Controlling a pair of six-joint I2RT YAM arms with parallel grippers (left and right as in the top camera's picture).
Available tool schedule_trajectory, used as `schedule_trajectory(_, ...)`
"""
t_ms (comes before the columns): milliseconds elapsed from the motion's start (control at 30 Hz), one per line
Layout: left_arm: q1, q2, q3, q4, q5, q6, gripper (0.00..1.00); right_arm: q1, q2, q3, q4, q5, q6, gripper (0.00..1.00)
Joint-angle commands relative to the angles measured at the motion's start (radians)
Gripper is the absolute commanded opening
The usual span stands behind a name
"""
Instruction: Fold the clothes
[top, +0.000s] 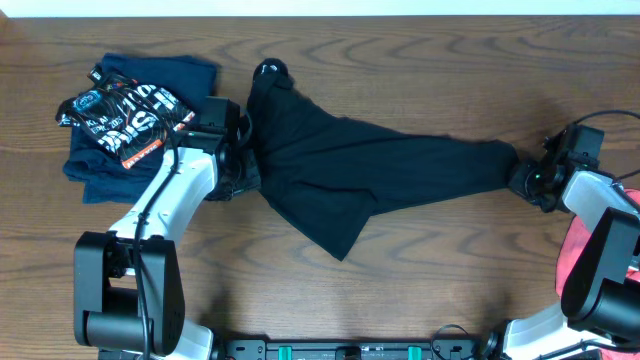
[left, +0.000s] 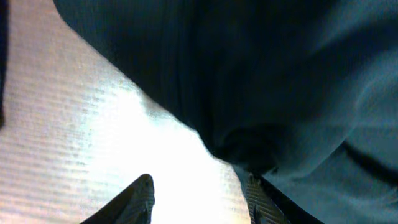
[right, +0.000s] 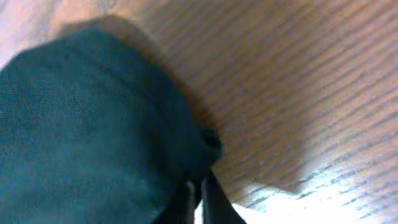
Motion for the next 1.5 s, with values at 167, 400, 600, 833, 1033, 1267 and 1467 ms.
schedule_trajectory(167,0.002,-0.003,0.006,-0.106,0.083,0.005,0.51,-0.013,0.015,0.014,-0.068,0.119,0.023,0.01)
schedule_trajectory(400,-0.042,-0.003,-0.015,-0.153,0.249,0.005,0.51,-0.166,0.01,0.25,-0.323,0.169,0.036,0.01)
schedule_trajectory(600,-0.166,0.0,-0.047,-0.063,0.249,-0.047,0.51,-0.211,0.01,0.298,-0.401,0.169,-0.015,0.01)
schedule_trajectory(833,-0.343,0.028,-0.05,0.021,0.248,-0.227,0.51,-0.198,0.01,0.296,-0.423,0.161,-0.021,0.01)
schedule_trajectory(1033,-0.472,0.064,-0.051,0.041,0.185,-0.396,0.51,-0.195,0.01,0.296,-0.423,0.161,-0.021,0.01)
schedule_trajectory(1267,-0.526,0.122,-0.054,0.042,0.149,-0.549,0.51,-0.195,0.01,0.296,-0.423,0.161,-0.021,0.01)
schedule_trajectory(1467,-0.529,0.176,-0.055,0.099,0.105,-0.564,0.51,-0.195,0.01,0.296,-0.423,0.161,-0.021,0.01)
